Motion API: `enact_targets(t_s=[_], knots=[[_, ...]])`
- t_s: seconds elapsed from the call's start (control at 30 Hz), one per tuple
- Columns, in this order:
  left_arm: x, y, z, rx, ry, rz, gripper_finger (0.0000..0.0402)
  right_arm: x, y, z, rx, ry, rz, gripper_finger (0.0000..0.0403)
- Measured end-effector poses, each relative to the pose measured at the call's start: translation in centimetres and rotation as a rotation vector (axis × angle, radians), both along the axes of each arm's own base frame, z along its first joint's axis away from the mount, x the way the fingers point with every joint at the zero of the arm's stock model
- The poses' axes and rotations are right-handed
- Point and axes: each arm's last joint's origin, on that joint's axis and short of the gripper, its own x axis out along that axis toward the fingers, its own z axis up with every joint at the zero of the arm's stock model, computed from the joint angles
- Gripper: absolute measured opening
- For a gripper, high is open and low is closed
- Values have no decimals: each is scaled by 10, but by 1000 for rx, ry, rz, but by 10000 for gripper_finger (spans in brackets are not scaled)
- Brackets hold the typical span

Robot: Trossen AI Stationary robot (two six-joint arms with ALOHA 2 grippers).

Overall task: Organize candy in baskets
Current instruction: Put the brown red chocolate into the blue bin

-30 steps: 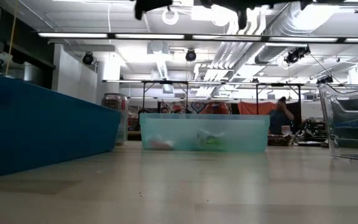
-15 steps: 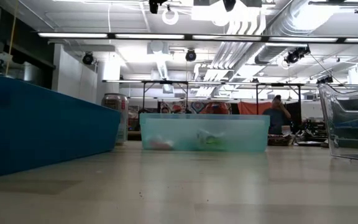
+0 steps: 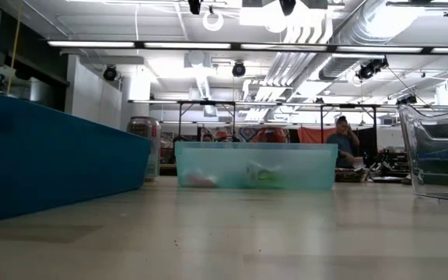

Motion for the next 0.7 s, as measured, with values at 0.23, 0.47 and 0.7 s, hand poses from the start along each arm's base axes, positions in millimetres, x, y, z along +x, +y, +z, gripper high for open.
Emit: enact_targets(t_s=[0.23, 0.47, 0.7], knots=[[0, 3, 0, -3, 0, 14, 10, 0, 0, 0, 15, 0, -14, 7], [-17, 14, 4, 2, 57, 61, 3, -13, -2, 10, 15, -27, -131, 106], [-62, 19, 12, -40, 200, 131, 1, -42, -8, 21, -98, 3, -383, 218]])
